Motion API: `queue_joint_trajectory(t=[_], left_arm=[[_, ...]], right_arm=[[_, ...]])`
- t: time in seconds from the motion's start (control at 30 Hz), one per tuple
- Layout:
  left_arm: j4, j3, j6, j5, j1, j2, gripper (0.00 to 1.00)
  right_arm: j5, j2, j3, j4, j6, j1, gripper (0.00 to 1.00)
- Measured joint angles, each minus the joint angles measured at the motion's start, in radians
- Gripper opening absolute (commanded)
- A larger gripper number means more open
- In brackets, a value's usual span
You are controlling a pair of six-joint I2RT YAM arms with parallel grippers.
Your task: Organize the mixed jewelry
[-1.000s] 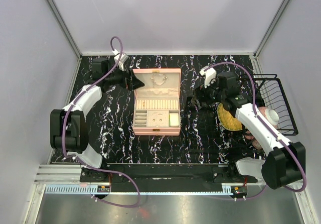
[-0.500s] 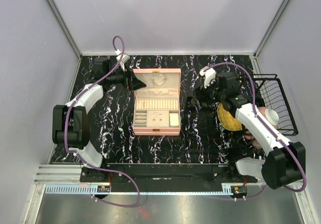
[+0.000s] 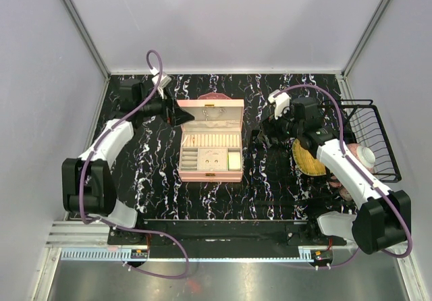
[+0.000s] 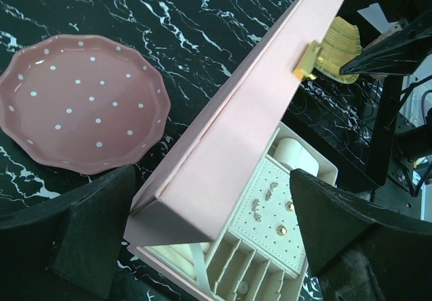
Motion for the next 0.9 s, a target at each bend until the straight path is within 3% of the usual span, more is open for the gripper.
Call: queue_joint_trajectory(t=[0.5, 0.9], left_arm=[[-0.158, -0.147, 0.077, -0.043, 0.000, -0.267, 0.99], [-0.191, -0.239, 0.105, -0.120, -0.039, -0.378, 0.99]], right_arm=[[0.001, 0.003, -0.006, 0.000, -0.011, 0.000, 1.00], [0.002, 0.004, -0.006, 0.000, -0.016, 0.000, 1.00]])
